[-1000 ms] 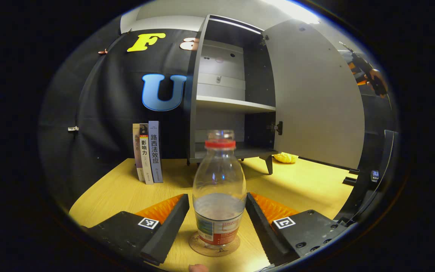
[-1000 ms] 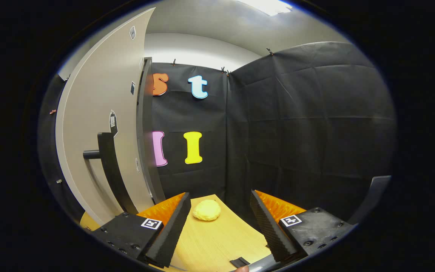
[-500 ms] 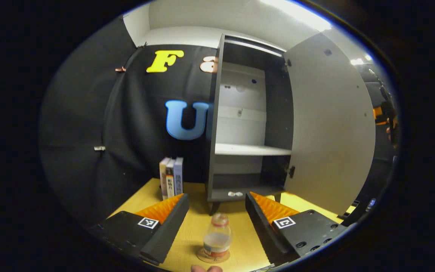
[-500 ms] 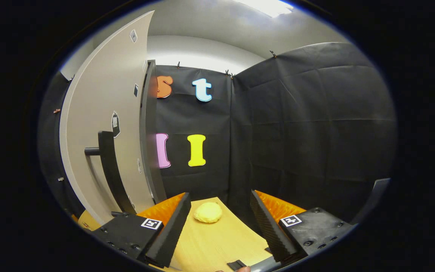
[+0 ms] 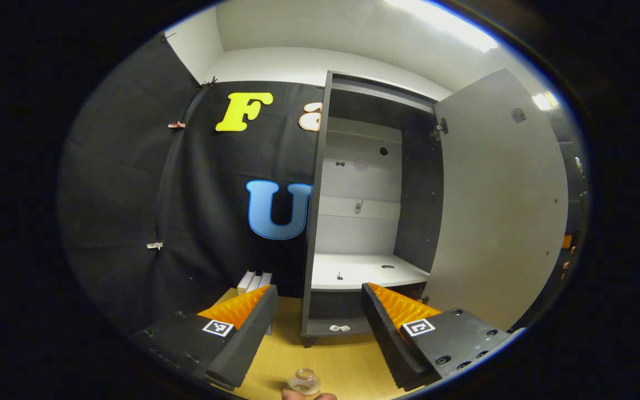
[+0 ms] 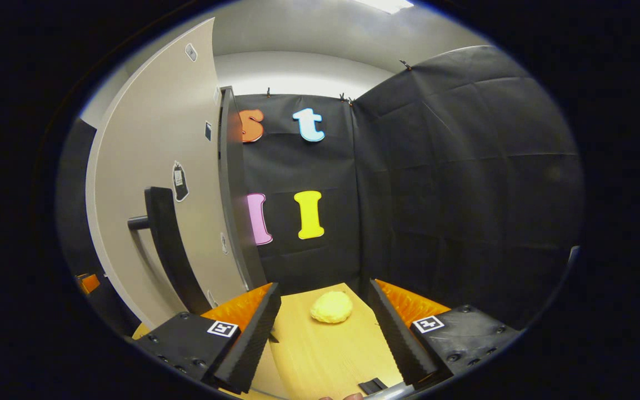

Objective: Open the cabinet door with the right hand, grasp the bottle in the cabinet with the left hand and place it on the coaster, then close the cabinet door with the right hand.

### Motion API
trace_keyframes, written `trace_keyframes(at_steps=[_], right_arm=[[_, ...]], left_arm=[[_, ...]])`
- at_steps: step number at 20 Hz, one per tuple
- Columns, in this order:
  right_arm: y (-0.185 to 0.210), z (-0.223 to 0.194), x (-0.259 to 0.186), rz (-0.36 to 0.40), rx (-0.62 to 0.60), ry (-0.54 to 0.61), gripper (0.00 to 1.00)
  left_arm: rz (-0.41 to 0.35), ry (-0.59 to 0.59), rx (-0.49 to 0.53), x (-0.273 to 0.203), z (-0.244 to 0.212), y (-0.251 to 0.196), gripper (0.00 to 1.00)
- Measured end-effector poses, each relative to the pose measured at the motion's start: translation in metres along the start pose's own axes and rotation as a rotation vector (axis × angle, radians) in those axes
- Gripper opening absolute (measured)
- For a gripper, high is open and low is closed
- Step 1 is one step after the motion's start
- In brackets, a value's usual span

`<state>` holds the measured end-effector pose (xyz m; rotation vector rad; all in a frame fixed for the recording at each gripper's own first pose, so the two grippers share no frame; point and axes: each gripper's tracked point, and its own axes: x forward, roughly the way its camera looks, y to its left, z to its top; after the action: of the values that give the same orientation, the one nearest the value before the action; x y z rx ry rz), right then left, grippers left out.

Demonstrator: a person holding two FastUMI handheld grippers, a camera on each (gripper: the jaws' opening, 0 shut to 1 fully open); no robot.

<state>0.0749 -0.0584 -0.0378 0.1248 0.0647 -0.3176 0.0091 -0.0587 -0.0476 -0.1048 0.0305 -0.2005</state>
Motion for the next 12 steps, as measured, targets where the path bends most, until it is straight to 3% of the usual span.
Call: trace_keyframes(at_steps=[4, 7, 12], right_arm=[[0.002, 0.0, -0.001, 0.02, -0.013, 0.003, 0.97], [0.007, -0.003, -0.002, 0.017, 0.02, 0.017, 0.97], [0.008, -0.001, -0.002, 0.006, 0.012, 0.012, 0.98]], left_arm=[[0.016, 0.003, 0.021, 0.006, 0.007, -0.005, 0.92], [0.007, -0.001, 0.024, 0.008, 0.013, -0.011, 0.96], [-0.016, 0.003, 0.034, 0.007, 0.007, -0.02, 0.92]])
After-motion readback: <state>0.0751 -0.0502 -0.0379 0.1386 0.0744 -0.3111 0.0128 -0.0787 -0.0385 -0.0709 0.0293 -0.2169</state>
